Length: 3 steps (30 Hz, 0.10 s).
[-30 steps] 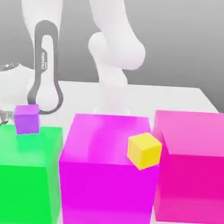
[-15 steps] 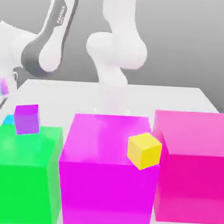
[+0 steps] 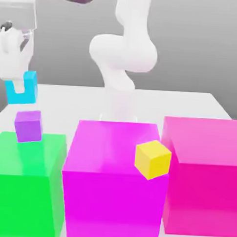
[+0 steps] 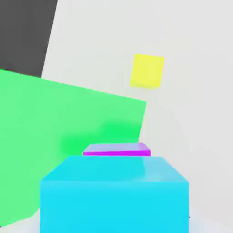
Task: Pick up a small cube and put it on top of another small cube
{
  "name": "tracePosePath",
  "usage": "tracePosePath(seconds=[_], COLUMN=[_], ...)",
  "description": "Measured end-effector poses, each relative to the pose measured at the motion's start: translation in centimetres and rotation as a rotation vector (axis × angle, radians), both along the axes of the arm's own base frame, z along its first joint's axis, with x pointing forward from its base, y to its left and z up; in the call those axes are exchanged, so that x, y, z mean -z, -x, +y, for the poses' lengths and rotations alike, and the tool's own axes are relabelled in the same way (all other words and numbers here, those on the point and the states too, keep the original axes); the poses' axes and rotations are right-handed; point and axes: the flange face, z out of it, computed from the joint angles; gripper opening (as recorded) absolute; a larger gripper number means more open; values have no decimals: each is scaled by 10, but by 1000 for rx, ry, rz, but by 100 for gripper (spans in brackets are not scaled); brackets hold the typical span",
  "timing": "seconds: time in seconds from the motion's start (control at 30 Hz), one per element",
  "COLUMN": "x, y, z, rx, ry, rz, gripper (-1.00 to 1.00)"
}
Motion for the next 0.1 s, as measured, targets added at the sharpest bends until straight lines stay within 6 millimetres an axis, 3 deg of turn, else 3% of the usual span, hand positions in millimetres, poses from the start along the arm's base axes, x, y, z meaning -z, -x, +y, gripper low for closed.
tracePosePath(seconds=[0.1], x=[0], y=[0], z=[0], rx=[0], ry=[0], rz=[0], gripper=[100])
